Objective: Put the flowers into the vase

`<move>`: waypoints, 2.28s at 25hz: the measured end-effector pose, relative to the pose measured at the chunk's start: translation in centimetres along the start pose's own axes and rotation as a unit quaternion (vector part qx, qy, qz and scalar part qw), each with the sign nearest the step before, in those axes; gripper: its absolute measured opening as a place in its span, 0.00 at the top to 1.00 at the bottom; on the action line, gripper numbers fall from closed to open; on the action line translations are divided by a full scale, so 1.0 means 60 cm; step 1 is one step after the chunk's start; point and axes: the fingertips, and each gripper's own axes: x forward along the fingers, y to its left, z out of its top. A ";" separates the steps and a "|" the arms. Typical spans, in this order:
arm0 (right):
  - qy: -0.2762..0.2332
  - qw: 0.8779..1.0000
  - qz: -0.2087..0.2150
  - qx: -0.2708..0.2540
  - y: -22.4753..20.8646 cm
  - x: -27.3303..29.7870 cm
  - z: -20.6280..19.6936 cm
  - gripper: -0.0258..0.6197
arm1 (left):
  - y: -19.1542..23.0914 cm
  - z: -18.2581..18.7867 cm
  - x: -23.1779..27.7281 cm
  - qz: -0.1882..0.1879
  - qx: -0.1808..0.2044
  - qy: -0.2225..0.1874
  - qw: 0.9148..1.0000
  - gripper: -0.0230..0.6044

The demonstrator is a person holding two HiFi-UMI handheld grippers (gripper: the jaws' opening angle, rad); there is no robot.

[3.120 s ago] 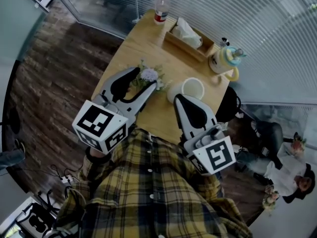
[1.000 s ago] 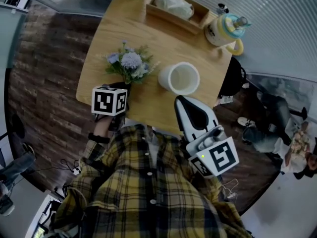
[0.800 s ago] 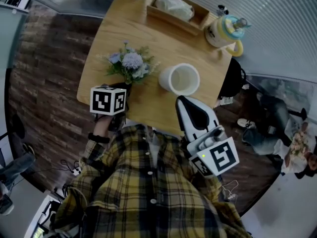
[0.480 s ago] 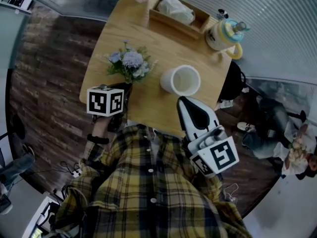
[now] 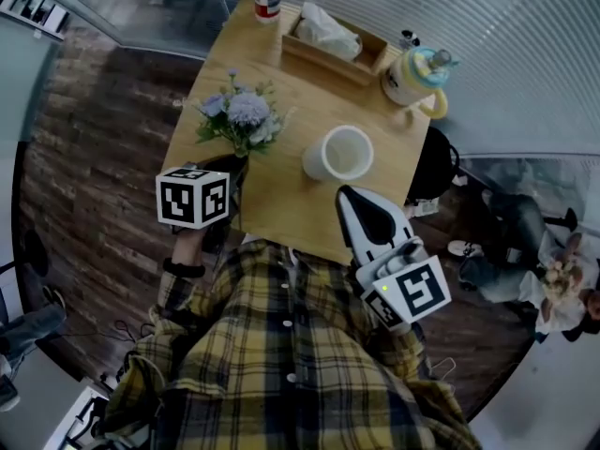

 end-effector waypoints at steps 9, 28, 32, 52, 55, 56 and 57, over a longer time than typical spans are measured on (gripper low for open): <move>-0.021 0.999 -0.026 -0.013 -0.011 -0.035 0.017 0.94 | -0.086 0.109 -0.070 -0.032 0.071 -0.093 0.993 0.91; -0.049 0.996 -0.074 -0.018 -0.042 -0.075 0.033 0.94 | -0.321 0.303 -0.193 -0.112 0.229 -0.267 0.929 0.91; -0.049 0.996 -0.077 -0.016 -0.051 -0.074 0.032 0.94 | -0.376 0.329 -0.211 -0.143 0.249 -0.296 0.911 0.91; -0.038 0.994 -0.104 0.017 -0.074 -0.086 0.002 0.94 | -0.448 0.263 -0.137 -0.253 0.312 -0.313 0.861 0.91; -0.035 0.993 -0.108 0.025 -0.077 -0.088 -0.004 0.94 | -0.433 0.249 -0.119 -0.255 0.302 -0.304 0.867 0.91; -0.034 0.993 -0.109 0.026 -0.078 -0.089 -0.007 0.94 | -0.429 0.245 -0.115 -0.256 0.300 -0.303 0.868 0.91; -0.033 0.993 -0.109 0.028 -0.078 -0.089 -0.009 0.94 | -0.425 0.241 -0.112 -0.255 0.298 -0.301 0.869 0.91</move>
